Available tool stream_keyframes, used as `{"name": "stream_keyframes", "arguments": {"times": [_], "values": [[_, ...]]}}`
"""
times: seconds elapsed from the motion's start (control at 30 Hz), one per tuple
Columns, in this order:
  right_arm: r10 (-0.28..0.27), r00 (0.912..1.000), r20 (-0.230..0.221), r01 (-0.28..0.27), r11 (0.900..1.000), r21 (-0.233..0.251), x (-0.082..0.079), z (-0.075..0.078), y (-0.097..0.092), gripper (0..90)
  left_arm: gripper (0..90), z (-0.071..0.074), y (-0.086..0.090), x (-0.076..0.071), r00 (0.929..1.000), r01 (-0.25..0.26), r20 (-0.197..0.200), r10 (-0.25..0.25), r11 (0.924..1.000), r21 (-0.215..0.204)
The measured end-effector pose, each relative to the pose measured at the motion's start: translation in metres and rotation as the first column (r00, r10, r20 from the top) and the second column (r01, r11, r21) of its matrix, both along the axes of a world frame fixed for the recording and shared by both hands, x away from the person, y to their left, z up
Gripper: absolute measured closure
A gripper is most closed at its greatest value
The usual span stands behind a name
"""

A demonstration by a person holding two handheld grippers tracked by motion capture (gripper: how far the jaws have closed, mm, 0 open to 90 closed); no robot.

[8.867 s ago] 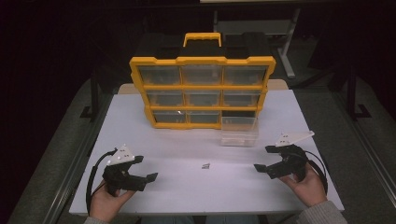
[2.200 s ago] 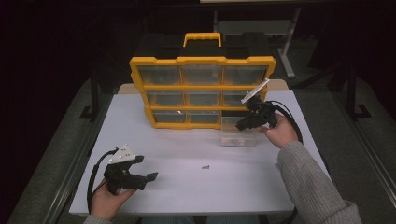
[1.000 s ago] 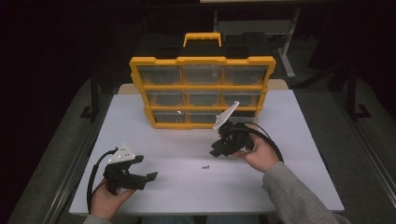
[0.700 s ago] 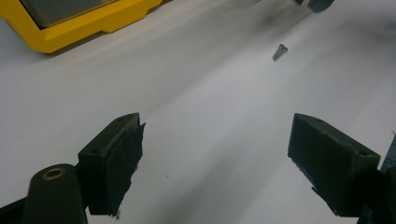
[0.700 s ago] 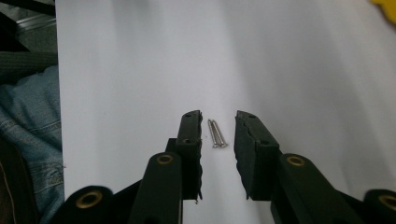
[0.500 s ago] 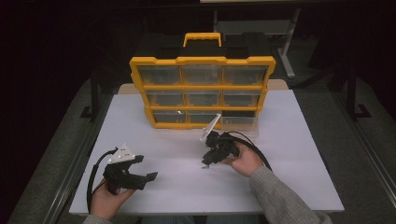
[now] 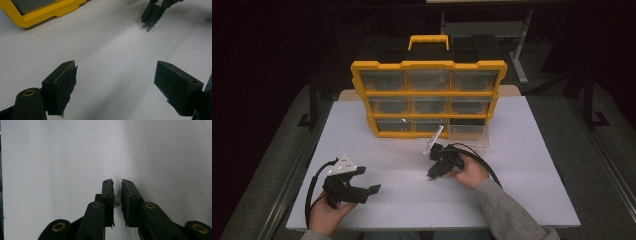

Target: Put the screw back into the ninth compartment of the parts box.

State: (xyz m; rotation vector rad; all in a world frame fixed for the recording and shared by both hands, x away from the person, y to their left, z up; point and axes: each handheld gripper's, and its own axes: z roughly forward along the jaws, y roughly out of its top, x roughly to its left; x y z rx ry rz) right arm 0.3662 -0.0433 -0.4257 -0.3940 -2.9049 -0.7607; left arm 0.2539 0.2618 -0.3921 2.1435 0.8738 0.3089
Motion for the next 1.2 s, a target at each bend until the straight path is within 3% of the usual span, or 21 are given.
{"name": "stream_keyframes", "arguments": {"times": [1.2], "values": [[0.012, 0.9998, 0.018, -0.012, 0.9999, -0.009, 0.0011, 0.0006, -0.0004, 79.5, 17.5, 0.0018, 0.0019, -0.0006, 0.9999, -0.009, 0.008, 0.009, 0.9999, -0.014]]}}
